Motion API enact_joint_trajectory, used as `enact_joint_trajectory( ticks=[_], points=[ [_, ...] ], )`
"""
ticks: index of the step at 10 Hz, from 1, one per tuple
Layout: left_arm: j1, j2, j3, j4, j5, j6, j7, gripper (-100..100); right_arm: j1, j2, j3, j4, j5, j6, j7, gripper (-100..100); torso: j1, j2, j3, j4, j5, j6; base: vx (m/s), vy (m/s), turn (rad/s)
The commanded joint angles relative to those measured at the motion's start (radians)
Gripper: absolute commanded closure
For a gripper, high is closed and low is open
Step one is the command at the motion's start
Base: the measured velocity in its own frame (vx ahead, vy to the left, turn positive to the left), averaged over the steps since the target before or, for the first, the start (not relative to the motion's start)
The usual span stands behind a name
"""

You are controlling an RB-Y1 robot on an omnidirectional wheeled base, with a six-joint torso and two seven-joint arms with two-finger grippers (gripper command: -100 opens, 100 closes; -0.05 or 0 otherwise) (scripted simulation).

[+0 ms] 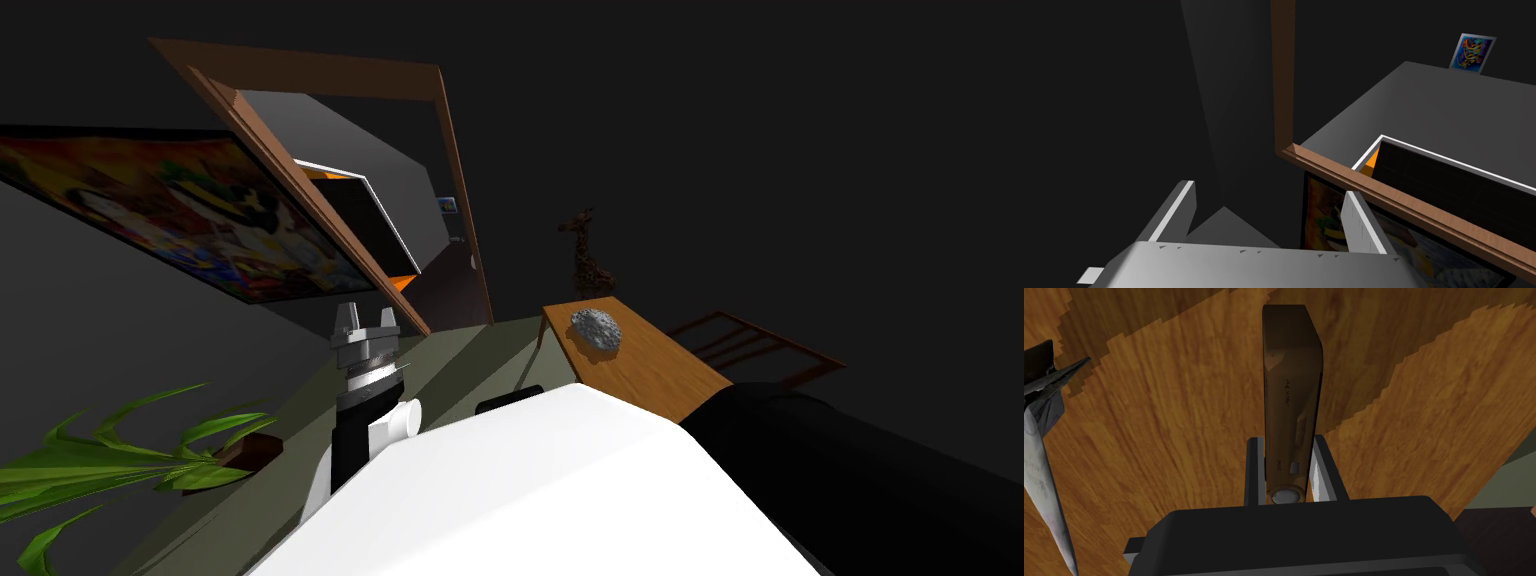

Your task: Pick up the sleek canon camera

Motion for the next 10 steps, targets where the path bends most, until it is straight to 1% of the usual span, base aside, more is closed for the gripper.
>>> enact_joint_trajectory(
  ticks=[1, 3, 4, 5, 8, 9, 10],
  points=[
    [0.0, 0.0, 0.0, 0.0, 0.0, 0.0, 0.0, 0, 0.0, 0.0, 0.0, 0.0, 0.0, 0.0, 0.0, 100, 0.0, 0.0, 0.0, 0.0, 0.0, 0.0, 0.0, 0.0, 0.0],
    [0.0, 0.0, 0.0, 0.0, 0.0, 0.0, 0.0, 0, 0.0, 0.0, 0.0, 0.0, 0.0, 0.0, 0.0, 100, -0.001, -0.001, 0.0, 0.0, -0.001, 0.0, 0.0, 0.0, 0.0],
    [0.0, 0.0, 0.0, 0.0, 0.0, 0.0, 0.0, 0, 0.0, 0.0, 0.0, 0.0, 0.0, 0.0, 0.0, 0, -0.001, -0.001, 0.0, 0.0, 0.0, 0.0, 0.0, 0.0, 0.0],
    [0.0, 0.0, 0.0, 0.0, 0.0, 0.0, 0.0, 0, 0.007, -0.006, -0.003, -0.01, 0.004, 0.001, 0.002, 100, -0.001, -0.001, 0.0, 0.0, 0.0, 0.0, 0.049, -0.004, -0.192],
    [0.0, 0.0, 0.0, 0.0, 0.0, 0.0, 0.0, 0, 0.058, -0.043, -0.034, -0.073, 0.024, -0.023, 0.042, 100, 0.0, -0.009, -0.005, -0.002, 0.0, 0.002, 0.144, -0.002, -0.305],
    [0.0, 0.0, 0.0, 0.0, 0.0, 0.0, 0.0, 0, 0.045, -0.034, -0.032, -0.047, 0.017, -0.024, 0.043, 100, -0.001, -0.01, -0.006, -0.002, 0.0, 0.001, 0.066, -0.003, -0.051],
    [0.0, 0.0, 0.0, 0.0, 0.0, 0.0, 0.0, 0, 0.047, -0.035, -0.033, -0.048, 0.018, -0.027, 0.047, 0, -0.001, -0.007, -0.004, -0.001, 0.0, -0.001, 0.011, 0.001, 0.01]
  ],
)
